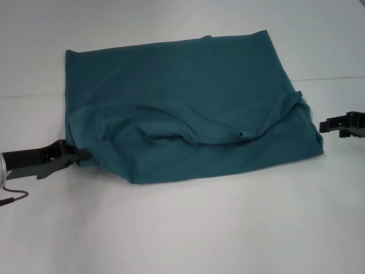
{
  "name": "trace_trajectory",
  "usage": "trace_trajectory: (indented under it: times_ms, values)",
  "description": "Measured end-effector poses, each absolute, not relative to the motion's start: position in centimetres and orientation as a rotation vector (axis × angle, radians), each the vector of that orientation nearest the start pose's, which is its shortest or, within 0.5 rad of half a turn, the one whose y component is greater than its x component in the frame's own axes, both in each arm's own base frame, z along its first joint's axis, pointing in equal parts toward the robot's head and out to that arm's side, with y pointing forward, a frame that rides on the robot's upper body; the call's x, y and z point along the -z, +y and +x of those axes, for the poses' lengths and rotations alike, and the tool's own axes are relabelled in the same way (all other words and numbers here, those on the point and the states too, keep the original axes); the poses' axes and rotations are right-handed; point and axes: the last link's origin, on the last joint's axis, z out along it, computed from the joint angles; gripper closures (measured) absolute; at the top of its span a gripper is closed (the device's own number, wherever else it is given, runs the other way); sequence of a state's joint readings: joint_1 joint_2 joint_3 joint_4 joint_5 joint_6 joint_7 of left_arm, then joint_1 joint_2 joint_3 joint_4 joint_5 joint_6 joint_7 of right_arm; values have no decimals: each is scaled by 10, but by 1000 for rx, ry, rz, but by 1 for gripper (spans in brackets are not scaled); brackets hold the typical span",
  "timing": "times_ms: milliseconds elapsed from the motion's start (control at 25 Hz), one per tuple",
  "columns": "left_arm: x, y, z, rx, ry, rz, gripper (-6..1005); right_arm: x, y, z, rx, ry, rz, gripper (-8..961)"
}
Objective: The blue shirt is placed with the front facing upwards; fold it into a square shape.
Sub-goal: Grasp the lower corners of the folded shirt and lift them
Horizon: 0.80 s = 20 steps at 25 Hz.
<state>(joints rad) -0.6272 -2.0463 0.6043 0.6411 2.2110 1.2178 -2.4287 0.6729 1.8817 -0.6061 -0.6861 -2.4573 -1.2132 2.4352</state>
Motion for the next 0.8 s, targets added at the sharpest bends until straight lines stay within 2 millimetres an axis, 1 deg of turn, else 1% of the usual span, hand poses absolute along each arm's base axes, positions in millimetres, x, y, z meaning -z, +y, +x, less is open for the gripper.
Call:
trace_trajectory:
  times_ms: [360,800]
  values:
    - [-17,386,-292,630,-1852,-1963,972,-67,422,319,-161,1585,-1938,445]
    - [-15,385,-294,629,-1853,-1949,972,-39,427,315,-119,1541,-1934,459]
